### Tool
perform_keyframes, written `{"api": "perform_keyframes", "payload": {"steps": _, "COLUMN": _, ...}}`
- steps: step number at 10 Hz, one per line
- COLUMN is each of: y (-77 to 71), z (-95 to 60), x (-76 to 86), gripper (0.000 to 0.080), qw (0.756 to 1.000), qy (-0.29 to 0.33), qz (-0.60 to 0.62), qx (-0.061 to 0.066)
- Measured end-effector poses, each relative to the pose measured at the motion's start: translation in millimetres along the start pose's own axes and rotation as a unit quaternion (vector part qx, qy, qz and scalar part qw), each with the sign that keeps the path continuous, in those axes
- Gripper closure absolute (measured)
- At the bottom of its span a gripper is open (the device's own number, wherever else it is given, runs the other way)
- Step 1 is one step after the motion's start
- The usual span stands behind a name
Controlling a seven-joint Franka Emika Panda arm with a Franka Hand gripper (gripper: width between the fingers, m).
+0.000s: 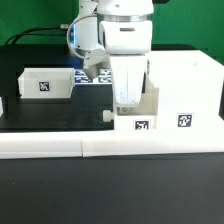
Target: Assemble drawer
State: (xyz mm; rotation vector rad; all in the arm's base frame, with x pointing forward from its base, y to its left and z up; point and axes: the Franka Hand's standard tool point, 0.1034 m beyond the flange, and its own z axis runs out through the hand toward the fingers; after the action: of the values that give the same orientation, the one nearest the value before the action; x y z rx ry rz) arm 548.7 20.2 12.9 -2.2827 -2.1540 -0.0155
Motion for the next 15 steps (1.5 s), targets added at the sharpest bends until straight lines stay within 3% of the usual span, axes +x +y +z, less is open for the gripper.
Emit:
{"api": "perform_keyframes", "payload": {"steps": 2, "y": 0.5, "z": -1.1, "x": 0.0, "gripper": 0.0755, "qw": 1.0, "qy": 0.0, "qz": 0.001, "qx": -0.001}}
{"api": "perform_keyframes", "payload": {"steps": 4, "y": 4.0, "z": -12.4, "x": 3.9, "gripper": 0.0441, "qw": 1.0, "qy": -0.001, "qz": 0.005, "qx": -0.005}}
{"api": "perform_keyframes", "payload": {"steps": 5, "y": 5.2, "z": -20.8, "x": 3.4, "gripper": 0.0441, "qw": 1.0, "qy": -0.005, "qz": 0.005, "qx": -0.003}}
{"api": "perform_keyframes", "payload": {"steps": 6, "y": 7.1, "z": -30.0, "x": 0.6, "gripper": 0.0259, "qw": 1.0, "qy": -0.008, "qz": 0.005, "qx": -0.001}}
{"api": "perform_keyframes", "payload": {"steps": 7, "y": 9.1, "z": -38.4, "x": -4.1, "gripper": 0.0181, "qw": 1.0, "qy": -0.011, "qz": 0.005, "qx": -0.002}}
{"api": "perform_keyframes", "payload": {"steps": 9, "y": 10.8, "z": -47.1, "x": -20.0, "gripper": 0.0156, "qw": 1.0, "qy": -0.014, "qz": -0.008, "qx": -0.003}}
{"api": "perform_keyframes", "payload": {"steps": 12, "y": 5.4, "z": -43.1, "x": -51.6, "gripper": 0.015, "qw": 1.0, "qy": -0.015, "qz": -0.025, "qx": 0.001}}
{"api": "perform_keyframes", "payload": {"steps": 15, "y": 4.9, "z": -41.5, "x": -53.8, "gripper": 0.015, "qw": 0.999, "qy": -0.014, "qz": -0.031, "qx": 0.003}}
